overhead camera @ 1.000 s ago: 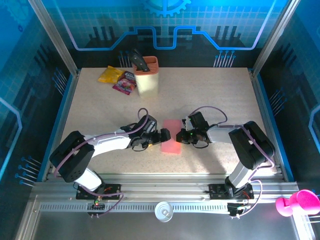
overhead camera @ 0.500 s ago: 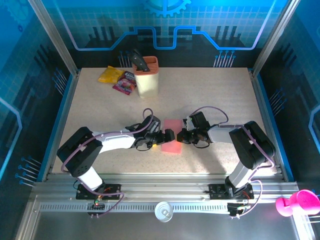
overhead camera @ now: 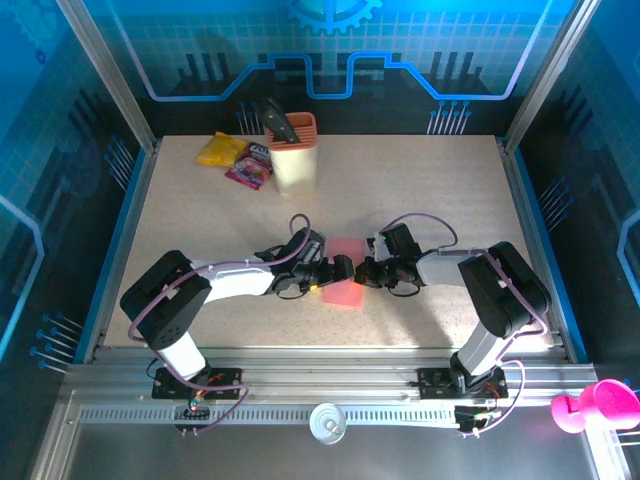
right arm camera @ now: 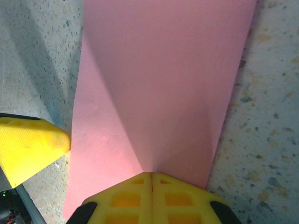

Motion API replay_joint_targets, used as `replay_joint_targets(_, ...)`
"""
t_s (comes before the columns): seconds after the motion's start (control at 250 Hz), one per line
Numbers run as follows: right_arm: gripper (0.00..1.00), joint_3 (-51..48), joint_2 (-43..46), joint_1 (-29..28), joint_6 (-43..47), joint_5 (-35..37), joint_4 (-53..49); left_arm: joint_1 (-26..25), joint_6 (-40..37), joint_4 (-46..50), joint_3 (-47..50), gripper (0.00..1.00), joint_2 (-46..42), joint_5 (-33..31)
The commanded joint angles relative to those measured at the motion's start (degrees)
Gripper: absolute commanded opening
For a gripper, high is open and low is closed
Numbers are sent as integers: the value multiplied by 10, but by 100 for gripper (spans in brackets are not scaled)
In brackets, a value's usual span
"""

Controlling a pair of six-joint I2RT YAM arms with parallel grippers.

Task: Fold a paper plane with a square sheet of paper (pick it up from the middle)
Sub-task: Third fold the triangle at the center of the table.

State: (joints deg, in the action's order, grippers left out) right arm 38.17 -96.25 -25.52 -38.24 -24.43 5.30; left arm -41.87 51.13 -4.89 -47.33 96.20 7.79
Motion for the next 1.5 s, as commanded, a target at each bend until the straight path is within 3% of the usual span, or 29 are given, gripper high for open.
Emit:
replay_joint_targets(0.0, 0, -20, -19, 10, 14, 25, -33, -4, 6, -4, -25, 97, 19, -2)
replay_joint_targets(0.26, 0, -19, -23, 12, 18, 23, -34, -4, -10, -35, -40, 95, 42, 23)
replay_joint_targets(0.707, 0, -16, -29, 17, 24, 20, -37, 29, -60, -79, 4, 81, 32, 52)
replay_joint_targets(1.202, 0, -13, -30, 18, 25, 27, -49, 61, -98, -132, 16, 80, 51, 122)
replay_joint_targets(1.402, 0, -13, -28, 18, 26, 27, -53, 63, -105, -138, 15, 73, 57, 128)
replay_joint_targets(1.498, 0, -11, -27, 18, 26, 29, -55, 68, -111, -139, 17, 65, 59, 130)
